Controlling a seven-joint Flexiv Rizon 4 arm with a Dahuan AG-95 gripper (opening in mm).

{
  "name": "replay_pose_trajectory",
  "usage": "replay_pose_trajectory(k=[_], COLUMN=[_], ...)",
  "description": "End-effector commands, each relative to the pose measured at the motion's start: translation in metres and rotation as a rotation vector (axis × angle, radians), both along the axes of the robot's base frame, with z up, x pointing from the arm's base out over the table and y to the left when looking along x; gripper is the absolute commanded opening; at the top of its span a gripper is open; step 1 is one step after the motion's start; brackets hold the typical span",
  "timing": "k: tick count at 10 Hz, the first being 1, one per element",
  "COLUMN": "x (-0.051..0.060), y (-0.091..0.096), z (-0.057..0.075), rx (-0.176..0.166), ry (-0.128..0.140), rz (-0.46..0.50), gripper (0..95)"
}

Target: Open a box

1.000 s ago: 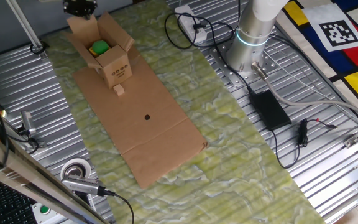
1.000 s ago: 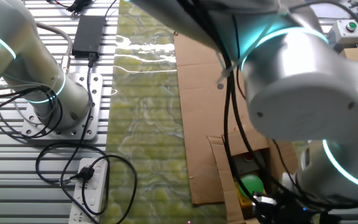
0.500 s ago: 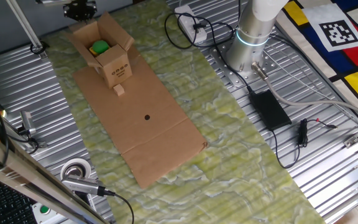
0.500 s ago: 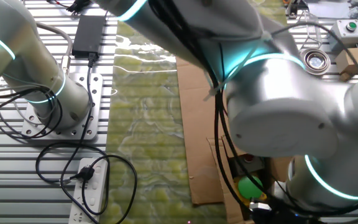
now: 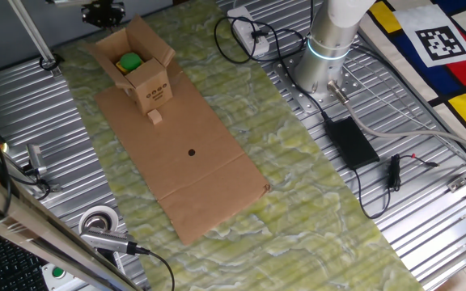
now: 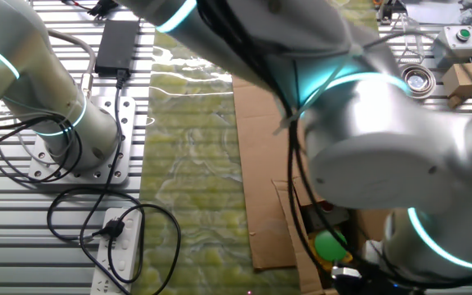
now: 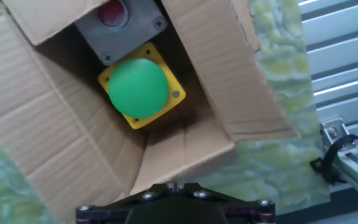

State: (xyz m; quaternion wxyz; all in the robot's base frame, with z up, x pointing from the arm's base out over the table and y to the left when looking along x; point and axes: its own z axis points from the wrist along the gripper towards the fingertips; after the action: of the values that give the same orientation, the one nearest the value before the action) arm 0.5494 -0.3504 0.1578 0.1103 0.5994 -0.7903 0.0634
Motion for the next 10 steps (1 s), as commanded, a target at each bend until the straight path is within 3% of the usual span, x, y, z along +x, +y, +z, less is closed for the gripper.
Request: replay_pose_trajectory(k=[1, 3, 6, 10], x=[0.008, 0.011, 0.008, -0.008], y=[0.004, 0.016, 0.04, 0.083], z=[0.02, 0.026, 0.024, -0.007], rx=[0.0, 0.03, 0.042, 0.114], ry=[0.035, 0.049, 0.033, 0.002], rz=[-0.023, -0.058, -0.152, -0.468], gripper=[0.0, 0.0, 0.0, 0.0])
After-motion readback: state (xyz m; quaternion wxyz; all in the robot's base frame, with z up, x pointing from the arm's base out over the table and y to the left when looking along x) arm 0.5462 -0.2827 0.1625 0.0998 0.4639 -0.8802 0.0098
